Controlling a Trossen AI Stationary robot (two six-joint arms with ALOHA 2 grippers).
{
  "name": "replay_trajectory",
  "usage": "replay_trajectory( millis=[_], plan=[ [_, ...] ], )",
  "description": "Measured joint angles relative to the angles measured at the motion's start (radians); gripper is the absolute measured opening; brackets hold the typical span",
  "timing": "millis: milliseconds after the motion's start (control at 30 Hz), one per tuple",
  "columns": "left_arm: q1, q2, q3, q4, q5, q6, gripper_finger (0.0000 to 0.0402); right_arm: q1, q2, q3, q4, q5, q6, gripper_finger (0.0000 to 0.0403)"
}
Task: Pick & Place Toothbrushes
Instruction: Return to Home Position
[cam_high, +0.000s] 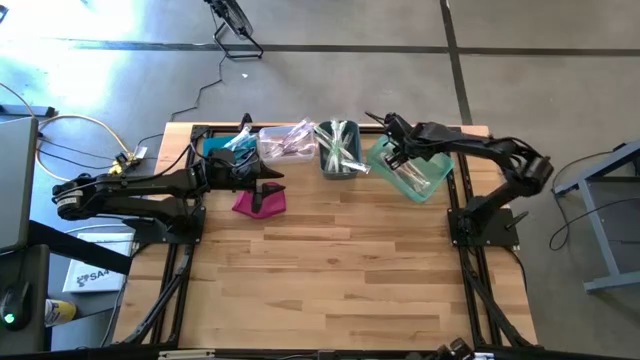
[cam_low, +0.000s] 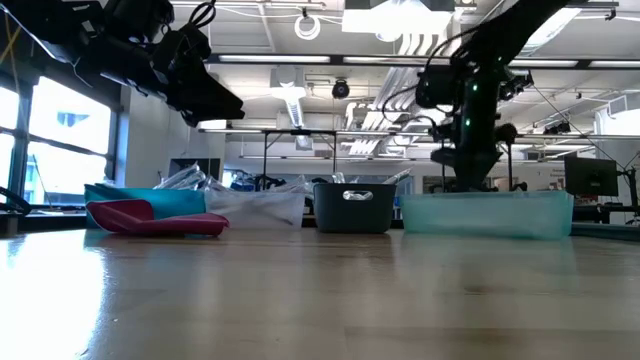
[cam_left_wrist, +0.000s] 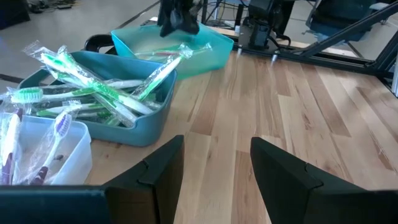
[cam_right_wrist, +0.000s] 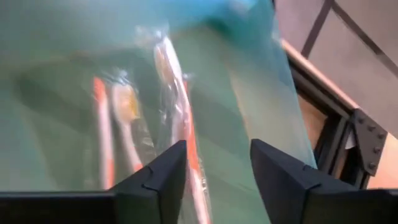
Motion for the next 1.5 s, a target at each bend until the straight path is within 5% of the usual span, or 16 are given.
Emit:
replay_trajectory(
  millis=[167, 567, 1067, 1300, 1500],
  plan=[
    [0.0, 0.0, 0.0, 0.0, 0.0, 0.0, 0.0181, 0.043, -0.119, 0.0, 0.004, -0.036, 0.044, 0.0122],
    [0.0, 0.0, 0.0, 0.002, 0.0, 0.0, 0.0181, 0.213, -0.244, 0.002, 0.316, -0.363, 0.019, 0.0007],
    [0.0, 0.0, 0.0, 0.003, 0.0, 0.0, 0.0181, 0.445, -0.236, 0.001, 0.547, -0.431, 0.012, 0.0003],
    [0.0, 0.0, 0.0, 0.006, 0.0, 0.0, 0.0181, 0.55, -0.236, 0.001, 0.559, -0.31, 0.063, 0.0003],
    [0.0, 0.0, 0.0, 0.006, 0.0, 0.001, 0.0181, 0.619, -0.236, 0.001, 0.573, -0.424, 0.005, 0.0003]
  ],
)
